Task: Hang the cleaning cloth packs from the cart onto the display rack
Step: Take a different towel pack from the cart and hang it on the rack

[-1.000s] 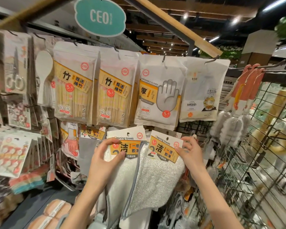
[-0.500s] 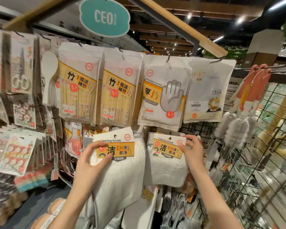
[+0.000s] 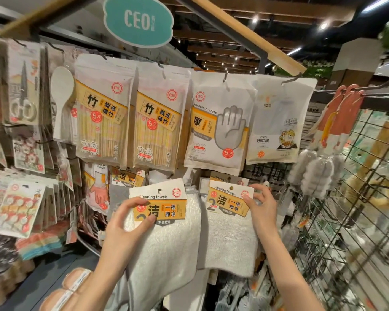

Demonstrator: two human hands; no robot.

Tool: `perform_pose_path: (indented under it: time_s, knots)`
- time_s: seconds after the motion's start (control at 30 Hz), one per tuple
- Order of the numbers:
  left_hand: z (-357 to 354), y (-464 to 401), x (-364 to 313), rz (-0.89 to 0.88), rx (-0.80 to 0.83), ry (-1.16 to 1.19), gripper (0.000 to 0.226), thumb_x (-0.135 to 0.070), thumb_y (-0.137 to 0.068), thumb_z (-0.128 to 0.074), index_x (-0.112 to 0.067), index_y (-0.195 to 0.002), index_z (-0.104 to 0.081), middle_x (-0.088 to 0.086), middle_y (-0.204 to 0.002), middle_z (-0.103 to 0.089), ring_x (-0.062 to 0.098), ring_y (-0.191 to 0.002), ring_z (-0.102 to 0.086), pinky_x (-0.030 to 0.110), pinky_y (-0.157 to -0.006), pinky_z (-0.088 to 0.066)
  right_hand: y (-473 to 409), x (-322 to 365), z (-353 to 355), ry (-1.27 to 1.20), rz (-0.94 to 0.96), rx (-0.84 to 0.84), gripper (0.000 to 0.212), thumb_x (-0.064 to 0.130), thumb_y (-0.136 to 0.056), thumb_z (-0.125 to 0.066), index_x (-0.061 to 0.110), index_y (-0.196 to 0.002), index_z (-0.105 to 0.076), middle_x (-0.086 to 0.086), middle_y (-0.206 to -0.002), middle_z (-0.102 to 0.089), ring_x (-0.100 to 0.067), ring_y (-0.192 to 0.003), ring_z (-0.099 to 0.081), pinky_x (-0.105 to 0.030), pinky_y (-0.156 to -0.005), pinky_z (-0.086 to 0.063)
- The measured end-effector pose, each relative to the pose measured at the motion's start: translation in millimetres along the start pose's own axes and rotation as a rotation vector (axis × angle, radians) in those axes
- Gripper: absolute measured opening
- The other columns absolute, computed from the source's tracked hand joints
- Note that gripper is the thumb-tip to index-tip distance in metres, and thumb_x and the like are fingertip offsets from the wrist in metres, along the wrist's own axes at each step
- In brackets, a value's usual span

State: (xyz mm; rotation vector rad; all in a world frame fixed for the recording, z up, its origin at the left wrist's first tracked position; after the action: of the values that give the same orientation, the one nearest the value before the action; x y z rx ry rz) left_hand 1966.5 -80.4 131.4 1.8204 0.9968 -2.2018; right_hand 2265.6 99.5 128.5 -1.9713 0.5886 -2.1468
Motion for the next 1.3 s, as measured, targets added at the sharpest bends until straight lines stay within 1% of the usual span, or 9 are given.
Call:
perform_pose_path:
  time_s: [0.17,0.3,0.53,0.63,0.8,0.9,1.0,1.13,1.3]
  knots:
    - [-0.5,1.1,3.5,0.022,0.005,0.011,0.037,-0.013,-0.077,-0.077,-0.043,-0.093,-0.063,-0.035,-0.105,-0.061,-0.015,-0.105,-0.051,0.034,-0.094,-0.040,-0.7,-6.4,-4.7,0.015,-0.034,-0.026,0.028,-0.002,-0.086,-0.062,0.017,-0.105,-0.056,-0.009,-0.096,-0.065,-0.017,-0.085,-0.067,-0.026,-0.062,-0.054]
    - [1.1,0.7,1.8,0.030,-0.007,0.013,0.036,-0.015,-0.077,-0.077,-0.044,-0.094,-0.063,-0.036,-0.105,-0.061,-0.004,-0.111,-0.051,0.037,-0.095,-0.040,-7.9,-4.2,-7.5,0.101,0.001,-0.078,0.027,0.001,-0.084,-0.065,0.021,-0.099,-0.057,-0.001,-0.091,-0.062,-0.014,-0.084,-0.062,-0.024,-0.064,-0.051]
    - [-3.7,1.8,-3.7,-0.014,0.010,0.014,0.039,-0.013,-0.076,-0.078,-0.044,-0.092,-0.062,-0.032,-0.106,-0.061,-0.019,-0.103,-0.050,0.016,-0.086,-0.035,-29.6,-12.5,-18.2,0.225,-0.002,-0.147,0.026,0.009,-0.085,-0.067,0.021,-0.098,-0.047,0.009,-0.082,-0.053,-0.015,-0.075,-0.057,-0.025,-0.060,-0.042]
    - [-6.1,2.8,-2.2,-0.009,0.018,0.023,0.041,-0.010,-0.076,-0.077,-0.044,-0.092,-0.062,-0.032,-0.106,-0.061,-0.018,-0.102,-0.051,0.016,-0.085,-0.035,-37.7,-14.1,-20.5,0.287,0.015,-0.178,0.029,0.010,-0.083,-0.069,0.021,-0.096,-0.045,0.011,-0.081,-0.050,-0.018,-0.075,-0.057,-0.020,-0.055,-0.037]
    - [-11.9,3.7,-2.7,-0.016,0.047,0.018,0.048,-0.003,-0.079,-0.072,-0.048,-0.091,-0.060,-0.037,-0.104,-0.061,-0.024,-0.100,-0.048,0.015,-0.085,-0.033,-44.1,-14.1,-21.2,0.376,0.036,-0.203,0.027,0.012,-0.083,-0.069,0.020,-0.092,-0.045,-0.001,-0.097,-0.053,-0.019,-0.075,-0.055,-0.020,-0.053,-0.032]
    - [-12.7,4.0,-1.1,-0.009,0.047,0.039,0.046,-0.006,-0.079,-0.073,-0.048,-0.093,-0.061,-0.035,-0.105,-0.061,-0.022,-0.101,-0.050,0.018,-0.086,-0.035,-39.8,-12.4,-18.5,0.401,0.046,-0.185,0.019,0.012,-0.083,-0.068,0.018,-0.094,-0.053,-0.002,-0.104,-0.051,-0.019,-0.086,-0.055,-0.028,-0.062,-0.037]
    - [-14.2,4.0,-1.3,-0.010,0.056,0.053,0.044,-0.007,-0.079,-0.073,-0.047,-0.095,-0.061,-0.032,-0.108,-0.062,-0.017,-0.104,-0.052,0.023,-0.089,-0.037,-30.4,-6.7,-13.7,0.417,0.054,-0.151,0.019,0.013,-0.083,-0.068,0.016,-0.098,-0.057,-0.004,-0.111,-0.050,-0.020,-0.106,-0.046,-0.031,-0.083,-0.038]
    - [-19.2,3.0,-5.7,-0.031,0.064,0.056,0.045,-0.007,-0.080,-0.072,-0.048,-0.095,-0.060,-0.030,-0.108,-0.062,-0.015,-0.105,-0.052,0.020,-0.088,-0.036,-9.1,14.4,-12.8,0.321,0.045,-0.059,0.015,0.017,-0.084,-0.067,0.024,-0.093,-0.056,0.000,-0.111,-0.053,-0.014,-0.107,-0.045,-0.028,-0.086,-0.035]
    - [-29.0,4.0,-9.3,-0.043,0.079,0.063,0.048,-0.005,-0.081,-0.071,-0.049,-0.094,-0.060,-0.030,-0.107,-0.061,-0.016,-0.104,-0.050,0.018,-0.087,-0.036,29.0,54.9,-39.7,0.072,0.000,0.296,0.010,0.022,-0.089,-0.061,0.026,-0.098,-0.061,0.010,-0.104,-0.063,-0.007,-0.101,-0.058,-0.025,-0.090,-0.046]
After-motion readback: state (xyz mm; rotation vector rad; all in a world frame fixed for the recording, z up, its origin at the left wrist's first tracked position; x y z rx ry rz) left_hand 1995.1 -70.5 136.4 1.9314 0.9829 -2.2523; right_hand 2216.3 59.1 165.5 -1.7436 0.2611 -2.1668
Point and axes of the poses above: each hand's wrist, its own y-axis away from the middle knuckle, its own z-axis out of the back of the hand, x = y × z, the point moved 6 cm from there along -y, towards the middle knuckle
